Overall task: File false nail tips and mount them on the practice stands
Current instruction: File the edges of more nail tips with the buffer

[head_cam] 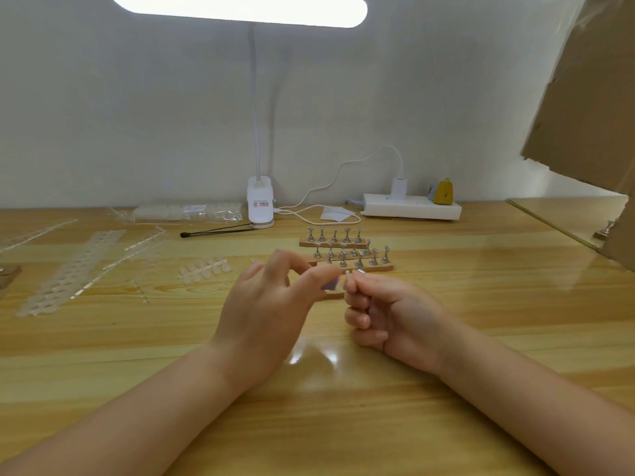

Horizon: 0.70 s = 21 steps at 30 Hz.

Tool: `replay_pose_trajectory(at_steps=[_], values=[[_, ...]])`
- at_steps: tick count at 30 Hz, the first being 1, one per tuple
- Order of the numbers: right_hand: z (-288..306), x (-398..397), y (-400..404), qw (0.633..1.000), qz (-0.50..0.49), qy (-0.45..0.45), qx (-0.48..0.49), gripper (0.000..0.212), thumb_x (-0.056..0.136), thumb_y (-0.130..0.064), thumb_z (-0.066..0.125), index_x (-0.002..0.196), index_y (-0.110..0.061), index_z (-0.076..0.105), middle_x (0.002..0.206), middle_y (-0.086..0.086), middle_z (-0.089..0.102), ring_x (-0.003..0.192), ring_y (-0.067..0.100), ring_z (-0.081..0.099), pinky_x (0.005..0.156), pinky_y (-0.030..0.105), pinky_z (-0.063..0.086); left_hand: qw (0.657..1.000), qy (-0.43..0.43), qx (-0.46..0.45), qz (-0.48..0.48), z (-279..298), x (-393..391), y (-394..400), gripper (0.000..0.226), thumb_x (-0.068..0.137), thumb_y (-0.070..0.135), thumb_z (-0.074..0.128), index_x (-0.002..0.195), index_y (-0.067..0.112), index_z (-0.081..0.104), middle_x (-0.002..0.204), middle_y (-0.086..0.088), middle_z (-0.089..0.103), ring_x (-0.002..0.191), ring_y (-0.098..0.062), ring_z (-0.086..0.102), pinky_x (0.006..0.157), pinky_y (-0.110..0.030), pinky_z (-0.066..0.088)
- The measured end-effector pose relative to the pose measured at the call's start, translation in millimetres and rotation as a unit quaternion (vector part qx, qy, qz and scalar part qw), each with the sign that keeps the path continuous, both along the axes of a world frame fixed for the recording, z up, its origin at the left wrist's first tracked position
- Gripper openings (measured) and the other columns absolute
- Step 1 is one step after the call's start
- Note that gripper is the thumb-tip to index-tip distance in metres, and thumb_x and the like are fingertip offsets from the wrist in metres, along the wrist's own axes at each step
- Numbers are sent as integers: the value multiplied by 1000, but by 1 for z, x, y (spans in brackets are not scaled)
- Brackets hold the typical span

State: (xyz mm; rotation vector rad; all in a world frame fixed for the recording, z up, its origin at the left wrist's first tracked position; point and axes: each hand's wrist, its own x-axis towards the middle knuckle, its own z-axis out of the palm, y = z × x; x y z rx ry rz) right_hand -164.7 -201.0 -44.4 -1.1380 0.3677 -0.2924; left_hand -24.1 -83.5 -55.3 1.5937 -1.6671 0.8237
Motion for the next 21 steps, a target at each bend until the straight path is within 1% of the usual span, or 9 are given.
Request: replay_pose_trajectory(at_steps=[2, 4, 6, 9, 12, 14, 16, 19, 21], values=[[-2, 0, 1, 1000, 5, -2, -14, 9, 82, -20, 53, 80, -12, 54, 64, -2, 42, 50, 9, 41, 39, 17, 23, 998, 9, -32, -51, 1, -5, -1, 27, 91, 25, 57, 116, 29, 49, 94, -6, 60, 62, -21, 60, 71, -41, 51], [-3, 1, 1, 1000, 8, -2, -30, 8, 85, -12, 51, 83, -12, 58, 63, -2, 44, 50, 9, 42, 40, 17, 23, 996, -9, -37, -77, 0, -12, -3, 35, 88, 18, 64, 118, 30, 50, 96, -2, 58, 62, -17, 56, 75, -36, 48], [-3, 1, 1, 1000, 7, 0, -29, 11, 87, -9, 48, 88, -10, 58, 63, -1, 43, 51, 9, 42, 41, 18, 23, 998, -30, -14, -49, -1, -12, -2, 41, 84, 16, 68, 117, 32, 50, 96, -1, 58, 58, -15, 49, 75, -34, 46], [0, 0, -1, 1000, -6, -5, 4, 11, 82, -21, 52, 82, -11, 55, 65, -1, 41, 52, 10, 42, 40, 18, 24, 1000, -10, 12, 4, 0, -5, 0, 29, 89, 26, 58, 115, 32, 47, 95, -5, 61, 59, -19, 54, 73, -41, 50], [-2, 1, 0, 1000, -1, -2, -12, 9, 83, -21, 52, 81, -12, 52, 63, -2, 42, 51, 9, 42, 40, 18, 23, 999, 16, -26, -43, 3, -6, 1, 26, 91, 23, 55, 115, 28, 49, 95, -6, 63, 66, -22, 63, 73, -42, 50], [-4, 1, 0, 1000, 2, -1, -30, 6, 90, -12, 47, 88, -11, 54, 63, -2, 44, 51, 9, 43, 41, 18, 24, 997, -6, -34, -68, 2, -12, 0, 34, 89, 16, 63, 117, 29, 50, 95, -4, 63, 64, -19, 60, 75, -38, 48], [-4, 1, -1, 1000, 3, -3, -30, 10, 90, -9, 46, 92, -11, 56, 63, -2, 46, 52, 9, 43, 41, 18, 25, 999, -25, -14, -45, 1, -13, -1, 40, 85, 13, 68, 118, 31, 51, 95, -3, 63, 61, -19, 57, 76, -37, 48], [-1, -1, -2, 1000, 2, -16, 2, 7, 82, -19, 50, 81, -13, 54, 65, -1, 42, 53, 10, 42, 40, 17, 25, 1000, -8, 3, 1, 2, -6, 0, 32, 85, 10, 66, 114, 24, 65, 94, -4, 65, 66, -23, 63, 73, -40, 50], [-2, -1, -2, 1000, 5, -20, -3, 10, 83, -20, 51, 77, -13, 55, 65, -1, 42, 53, 10, 43, 40, 17, 25, 1000, 14, -9, -5, 3, -5, 3, 29, 88, 13, 58, 116, 21, 64, 97, -3, 66, 78, -20, 65, 73, -39, 50]])
